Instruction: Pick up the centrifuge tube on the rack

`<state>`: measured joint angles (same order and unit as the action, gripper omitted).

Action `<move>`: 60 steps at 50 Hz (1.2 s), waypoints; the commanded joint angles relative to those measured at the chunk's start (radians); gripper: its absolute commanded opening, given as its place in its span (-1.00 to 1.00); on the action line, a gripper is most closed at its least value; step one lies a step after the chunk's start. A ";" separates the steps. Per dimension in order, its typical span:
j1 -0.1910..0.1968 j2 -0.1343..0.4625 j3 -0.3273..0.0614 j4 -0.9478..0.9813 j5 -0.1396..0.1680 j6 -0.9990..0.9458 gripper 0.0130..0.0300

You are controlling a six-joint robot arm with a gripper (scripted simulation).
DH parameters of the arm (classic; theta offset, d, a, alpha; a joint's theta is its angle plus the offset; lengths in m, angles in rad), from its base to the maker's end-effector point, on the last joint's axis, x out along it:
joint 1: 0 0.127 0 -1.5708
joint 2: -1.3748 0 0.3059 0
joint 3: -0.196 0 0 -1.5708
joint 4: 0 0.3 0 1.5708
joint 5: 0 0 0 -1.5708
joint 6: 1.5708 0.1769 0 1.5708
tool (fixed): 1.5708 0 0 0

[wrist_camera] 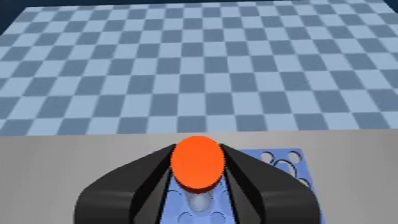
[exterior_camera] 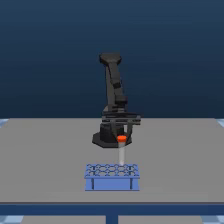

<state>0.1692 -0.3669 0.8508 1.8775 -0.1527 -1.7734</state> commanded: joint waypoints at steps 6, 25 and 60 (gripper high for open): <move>0.000 -0.012 -0.015 0.154 -0.011 -0.178 -1.00; 0.000 -0.036 -0.048 0.417 -0.044 -0.445 -1.00; 0.000 -0.055 -0.081 0.581 -0.081 -0.613 -1.00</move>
<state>0.1692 -0.4210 0.7707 2.4566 -0.2307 -2.3801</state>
